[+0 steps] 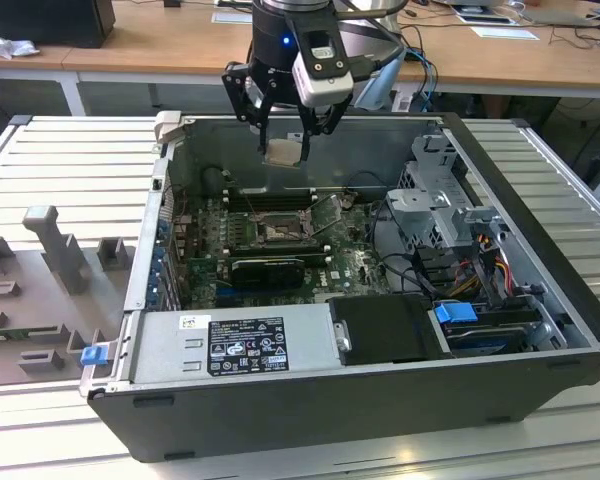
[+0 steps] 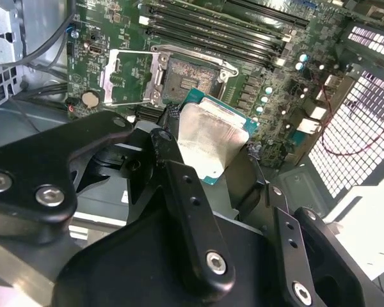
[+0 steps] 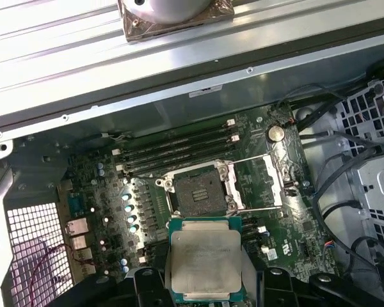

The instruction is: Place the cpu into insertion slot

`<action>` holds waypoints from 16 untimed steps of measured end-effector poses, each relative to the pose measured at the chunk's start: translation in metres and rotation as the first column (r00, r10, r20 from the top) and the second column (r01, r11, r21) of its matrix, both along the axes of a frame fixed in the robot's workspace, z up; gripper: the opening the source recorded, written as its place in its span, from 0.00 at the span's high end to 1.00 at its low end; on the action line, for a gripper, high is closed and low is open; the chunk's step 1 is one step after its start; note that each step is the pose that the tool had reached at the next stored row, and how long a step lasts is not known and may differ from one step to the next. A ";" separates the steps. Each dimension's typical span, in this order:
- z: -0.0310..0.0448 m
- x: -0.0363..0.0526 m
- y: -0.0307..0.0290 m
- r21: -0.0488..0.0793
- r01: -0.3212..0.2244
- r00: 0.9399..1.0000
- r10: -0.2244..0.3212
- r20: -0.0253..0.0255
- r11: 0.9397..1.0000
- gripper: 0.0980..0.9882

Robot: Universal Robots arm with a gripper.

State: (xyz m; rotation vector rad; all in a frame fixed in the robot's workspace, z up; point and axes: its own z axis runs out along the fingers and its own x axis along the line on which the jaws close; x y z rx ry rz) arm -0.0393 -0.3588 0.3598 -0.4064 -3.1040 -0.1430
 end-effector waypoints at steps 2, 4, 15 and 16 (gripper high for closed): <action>0.0000 0.0000 0.0000 0.000 0.010 1.000 -0.010 0.000 1.000 0.52; 0.0000 0.0000 0.0000 0.000 0.021 1.000 -0.021 0.000 1.000 0.52; 0.0000 0.0000 0.0000 0.000 0.072 0.997 -0.072 0.000 0.997 0.52; 0.0000 0.0000 0.0000 0.000 0.077 0.997 -0.077 0.000 0.997 0.52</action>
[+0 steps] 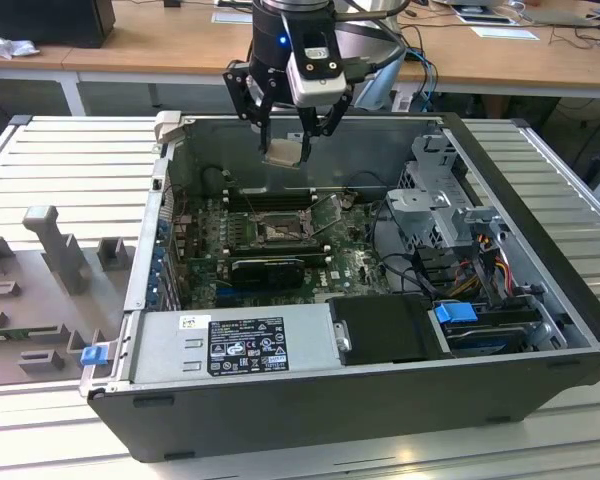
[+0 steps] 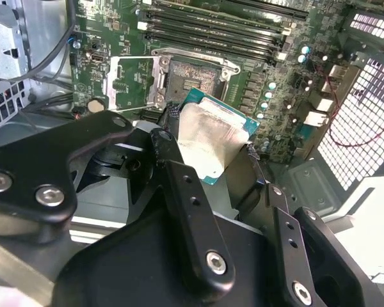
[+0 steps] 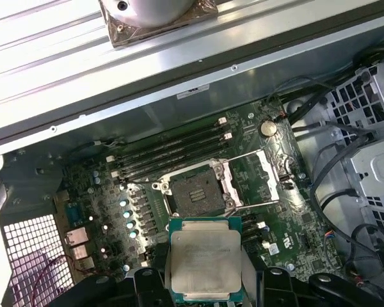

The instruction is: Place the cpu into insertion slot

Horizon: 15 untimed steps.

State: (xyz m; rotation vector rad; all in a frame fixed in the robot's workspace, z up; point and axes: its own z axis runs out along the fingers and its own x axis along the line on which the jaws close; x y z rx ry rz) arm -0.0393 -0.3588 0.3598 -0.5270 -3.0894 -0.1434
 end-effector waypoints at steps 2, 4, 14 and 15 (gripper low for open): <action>0.0000 0.0000 0.0000 0.000 0.007 1.000 -0.007 0.000 1.000 0.52; 0.0000 0.0000 0.0000 0.000 0.013 1.000 -0.013 0.000 1.000 0.52; 0.0000 0.0000 0.0000 0.000 0.050 0.999 -0.050 0.000 0.999 0.52; 0.0000 0.0000 0.0000 0.000 0.052 0.999 -0.052 0.000 0.999 0.52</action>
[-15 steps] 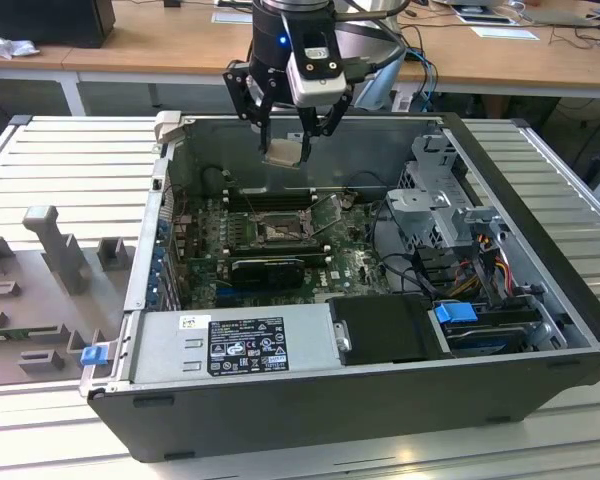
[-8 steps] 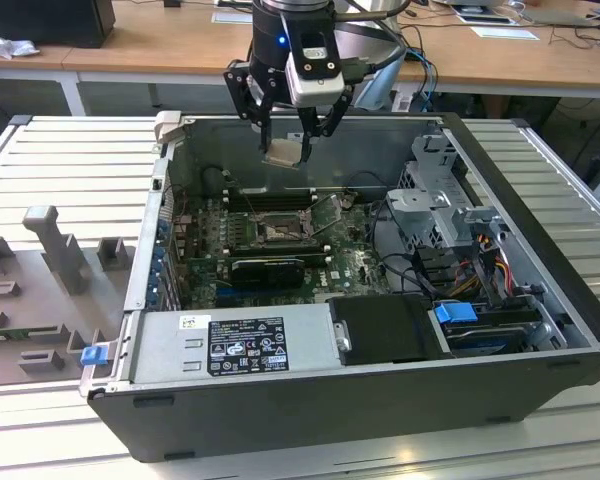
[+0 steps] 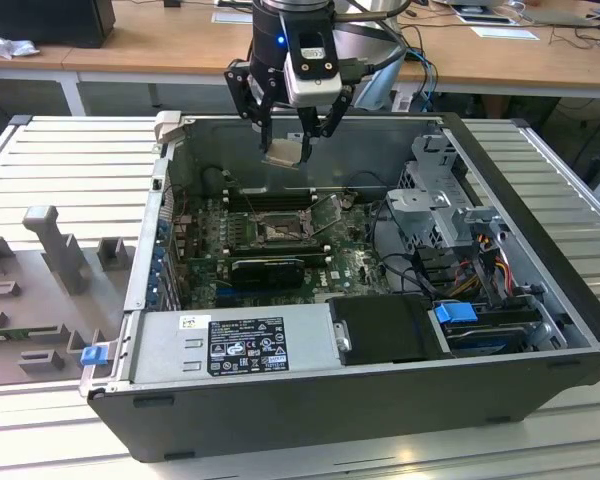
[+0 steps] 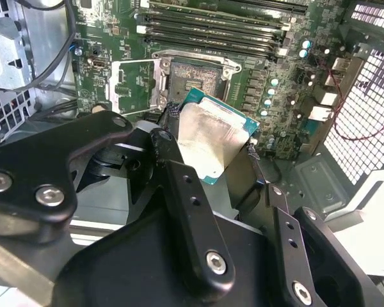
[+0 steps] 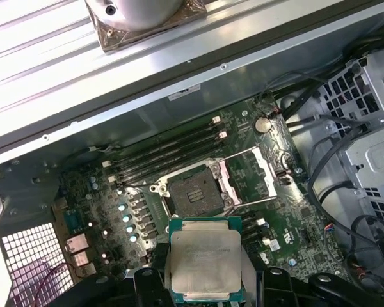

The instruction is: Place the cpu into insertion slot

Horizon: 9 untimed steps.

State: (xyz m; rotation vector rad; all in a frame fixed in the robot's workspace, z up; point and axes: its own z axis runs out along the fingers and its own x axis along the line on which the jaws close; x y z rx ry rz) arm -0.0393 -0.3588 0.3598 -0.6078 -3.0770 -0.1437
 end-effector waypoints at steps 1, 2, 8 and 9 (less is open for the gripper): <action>0.0000 0.0000 0.0000 0.000 0.004 1.000 -0.004 0.000 1.000 0.52; 0.0000 0.0000 0.0000 0.000 0.006 1.000 -0.006 0.000 1.000 0.52; 0.0000 0.0000 0.0000 0.000 0.024 1.000 -0.024 0.000 1.000 0.52; 0.0000 0.0000 0.0000 0.000 0.028 1.000 -0.028 0.000 1.000 0.52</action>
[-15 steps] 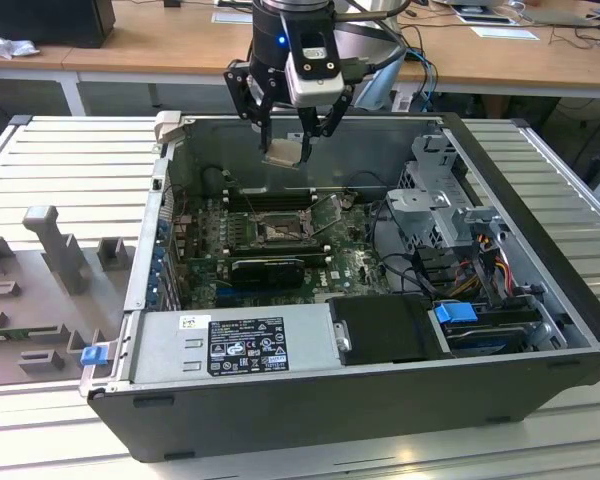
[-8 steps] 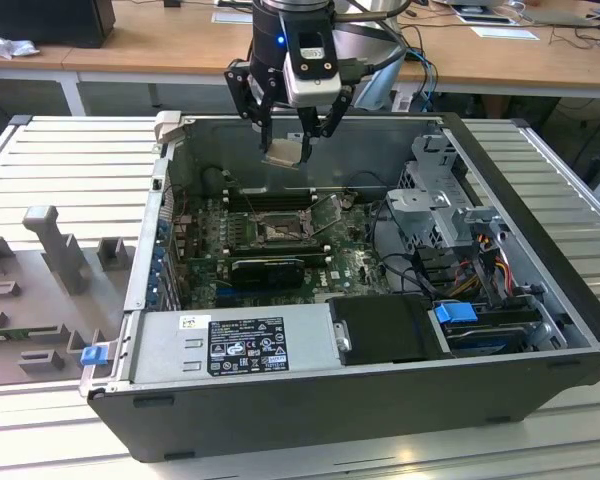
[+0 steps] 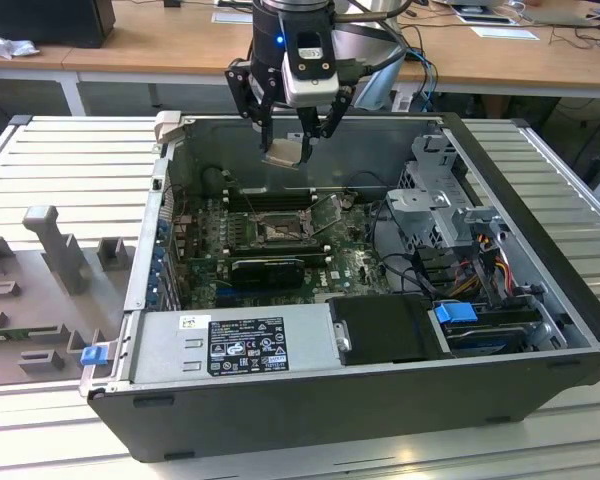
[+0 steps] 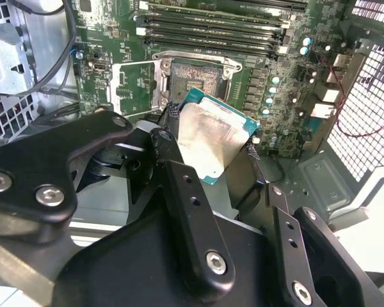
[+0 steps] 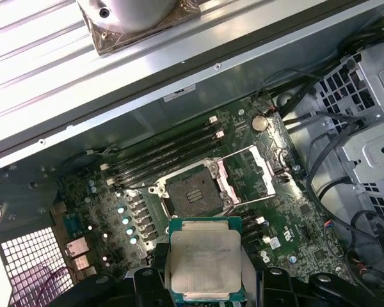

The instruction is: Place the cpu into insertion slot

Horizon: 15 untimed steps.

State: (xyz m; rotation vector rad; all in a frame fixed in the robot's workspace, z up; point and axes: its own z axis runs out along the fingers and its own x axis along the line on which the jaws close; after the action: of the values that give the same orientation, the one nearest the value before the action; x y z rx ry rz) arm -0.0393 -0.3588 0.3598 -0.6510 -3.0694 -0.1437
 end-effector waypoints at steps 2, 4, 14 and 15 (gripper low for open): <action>0.0000 0.0000 0.0000 0.000 0.004 1.000 -0.004 0.000 1.000 0.52; 0.0000 0.0000 0.0000 0.000 0.009 1.000 -0.009 0.000 1.000 0.52; 0.0000 0.0000 0.0000 0.000 0.032 0.999 -0.032 0.000 0.999 0.52; 0.0000 0.0000 0.0000 0.000 0.035 0.999 -0.035 0.000 0.999 0.52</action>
State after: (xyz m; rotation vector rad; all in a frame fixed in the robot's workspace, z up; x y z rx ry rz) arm -0.0393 -0.3588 0.3598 -0.7042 -3.0593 -0.1437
